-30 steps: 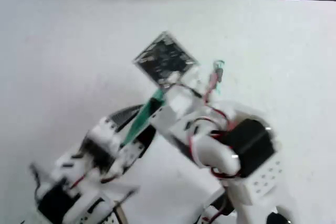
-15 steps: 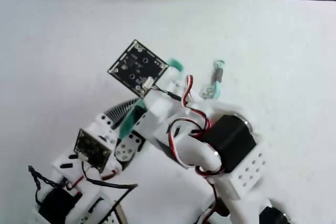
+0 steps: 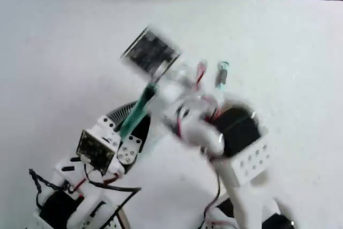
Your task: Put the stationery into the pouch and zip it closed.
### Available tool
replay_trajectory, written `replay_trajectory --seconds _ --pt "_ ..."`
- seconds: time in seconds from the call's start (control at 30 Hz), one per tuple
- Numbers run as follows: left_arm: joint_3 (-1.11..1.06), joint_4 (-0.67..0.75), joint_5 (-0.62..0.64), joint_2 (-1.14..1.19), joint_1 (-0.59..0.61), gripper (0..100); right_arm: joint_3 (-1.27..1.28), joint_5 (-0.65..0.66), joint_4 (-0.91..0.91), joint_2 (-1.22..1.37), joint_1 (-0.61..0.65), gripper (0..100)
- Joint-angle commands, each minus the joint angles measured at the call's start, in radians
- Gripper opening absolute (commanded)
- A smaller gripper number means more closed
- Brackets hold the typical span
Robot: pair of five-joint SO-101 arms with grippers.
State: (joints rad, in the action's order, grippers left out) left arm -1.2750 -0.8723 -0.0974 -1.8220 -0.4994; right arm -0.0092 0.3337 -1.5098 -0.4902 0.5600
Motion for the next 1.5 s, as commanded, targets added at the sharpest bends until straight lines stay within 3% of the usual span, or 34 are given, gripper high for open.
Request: replay_trajectory --seconds 0.0,0.2,0.43,0.73,1.07,1.47 --pt "0.051 -0.006 0.003 -0.007 0.008 2 0.02 0.037 0.028 0.015 -0.113 16.3" --pt "0.048 -0.006 0.003 -0.007 0.008 2 0.008 0.055 0.024 0.002 -0.113 16.3" --pt "0.046 -0.006 0.002 -0.007 0.008 2 -0.235 -0.037 -0.193 -0.027 0.156 16.3" --pt "0.046 -0.028 0.002 -0.007 0.008 2 -0.267 -0.172 -0.208 0.133 0.242 16.6" --pt "0.015 -0.02 0.002 -0.007 0.007 2 -0.557 -0.212 -0.202 0.099 0.252 22.0" --pt "0.015 -0.02 0.002 -0.007 0.01 2 -0.367 -0.192 -0.209 0.16 0.211 21.9"
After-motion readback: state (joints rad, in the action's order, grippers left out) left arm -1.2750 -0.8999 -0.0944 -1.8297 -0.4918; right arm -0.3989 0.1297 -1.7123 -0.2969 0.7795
